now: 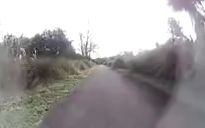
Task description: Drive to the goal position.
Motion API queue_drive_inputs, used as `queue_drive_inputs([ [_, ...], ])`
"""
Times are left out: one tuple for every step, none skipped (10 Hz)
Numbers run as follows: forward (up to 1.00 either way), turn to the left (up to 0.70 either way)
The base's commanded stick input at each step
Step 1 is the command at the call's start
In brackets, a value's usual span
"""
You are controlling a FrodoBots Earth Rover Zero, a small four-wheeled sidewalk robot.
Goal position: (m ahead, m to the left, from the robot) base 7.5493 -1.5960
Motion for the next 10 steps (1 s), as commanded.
queue_drive_inputs([
  [0.7, 0.0],
  [0.7, 0.0],
  [0.7, 0.0],
  [0.7, 0.0],
  [0.7, 0.0],
  [0.7, 0.0],
  [0.7, 0.0],
  [0.7, 0.0],
  [0.7, 0.0],
  [0.7, 0.0],
])
